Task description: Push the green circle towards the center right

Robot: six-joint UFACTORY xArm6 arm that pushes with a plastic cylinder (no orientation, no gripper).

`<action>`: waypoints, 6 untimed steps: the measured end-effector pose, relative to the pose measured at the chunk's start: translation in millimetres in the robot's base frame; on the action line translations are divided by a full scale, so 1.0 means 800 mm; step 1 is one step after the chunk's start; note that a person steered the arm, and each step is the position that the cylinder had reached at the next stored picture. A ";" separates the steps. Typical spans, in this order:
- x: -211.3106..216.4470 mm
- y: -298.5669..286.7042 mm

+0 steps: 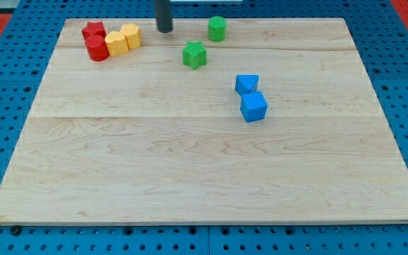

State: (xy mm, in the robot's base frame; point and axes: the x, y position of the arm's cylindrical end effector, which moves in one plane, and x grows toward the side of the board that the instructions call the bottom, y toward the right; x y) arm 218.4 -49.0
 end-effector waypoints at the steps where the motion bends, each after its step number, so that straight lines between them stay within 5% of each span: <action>1: -0.003 0.070; 4: 0.015 0.203; 6: 0.033 0.169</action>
